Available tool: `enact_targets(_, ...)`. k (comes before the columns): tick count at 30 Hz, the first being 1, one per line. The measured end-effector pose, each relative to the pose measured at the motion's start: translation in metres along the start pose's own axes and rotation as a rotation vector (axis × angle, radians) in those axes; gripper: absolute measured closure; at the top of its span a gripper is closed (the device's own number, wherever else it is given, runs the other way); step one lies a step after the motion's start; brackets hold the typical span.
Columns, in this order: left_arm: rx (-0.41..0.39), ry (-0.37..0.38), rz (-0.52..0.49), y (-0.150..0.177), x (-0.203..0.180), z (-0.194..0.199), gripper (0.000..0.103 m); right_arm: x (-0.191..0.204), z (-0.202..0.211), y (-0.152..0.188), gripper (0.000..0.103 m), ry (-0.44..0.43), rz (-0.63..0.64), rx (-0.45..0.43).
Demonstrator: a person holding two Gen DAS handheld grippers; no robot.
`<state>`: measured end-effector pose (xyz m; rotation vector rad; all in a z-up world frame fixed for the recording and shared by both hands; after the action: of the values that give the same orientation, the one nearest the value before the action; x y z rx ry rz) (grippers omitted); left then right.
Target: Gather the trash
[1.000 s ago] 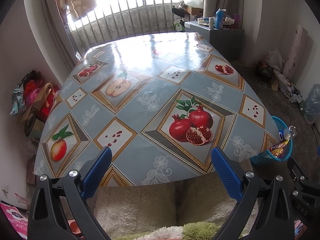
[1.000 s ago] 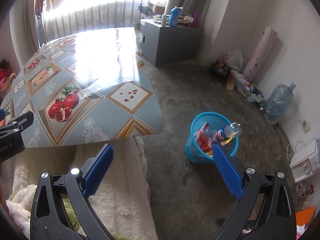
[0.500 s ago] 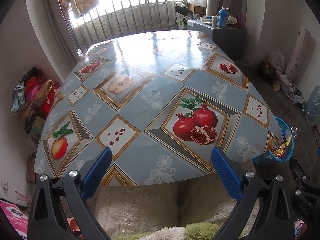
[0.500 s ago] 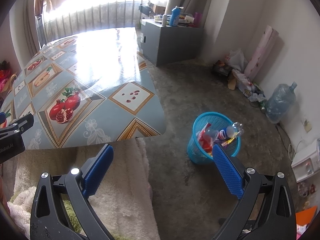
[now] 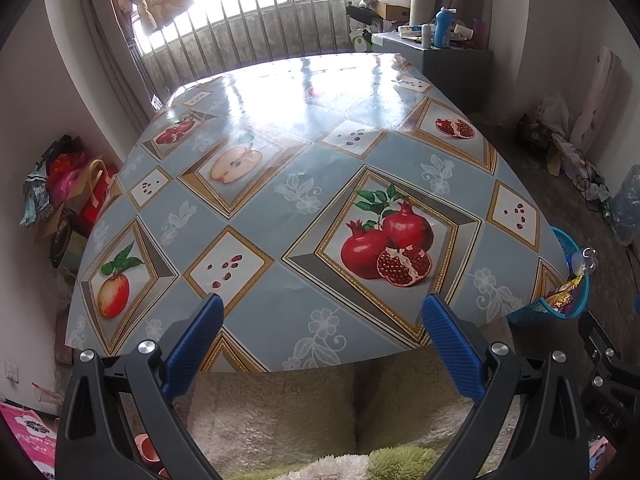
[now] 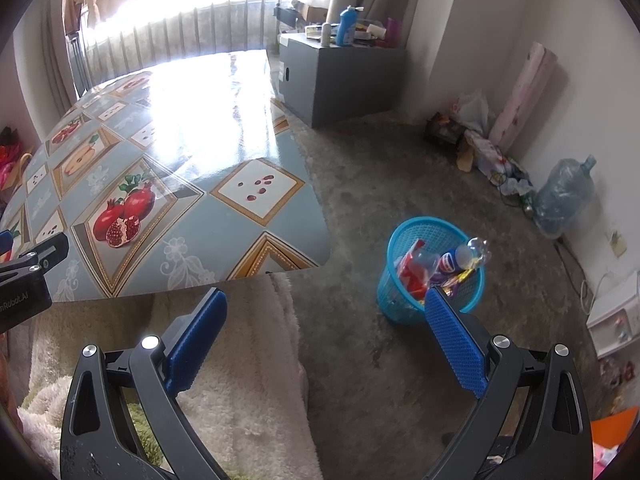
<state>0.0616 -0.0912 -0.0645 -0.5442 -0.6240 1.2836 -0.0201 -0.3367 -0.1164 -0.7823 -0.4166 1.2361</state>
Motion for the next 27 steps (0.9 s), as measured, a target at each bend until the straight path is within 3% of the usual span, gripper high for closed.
enact_targets(27, 0.001, -0.008, 0.012, -0.0034, 0.0043, -0.0038, 0.006, 0.0006, -0.0040, -0.0006, 0.008, -0.011, 0.013, 0.002)
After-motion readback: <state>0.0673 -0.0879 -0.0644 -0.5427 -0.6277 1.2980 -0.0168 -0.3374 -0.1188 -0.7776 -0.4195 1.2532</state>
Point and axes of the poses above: each gripper's, at about its wrist camera, not at the fingertips, and z roughly against the way its jaws point, x to its left, y to its underside, the point moved 6 cm from there along -z, roughly the way its jaws point, and after that the axes turned 9 degrees about -x, right-handed, at the moved point
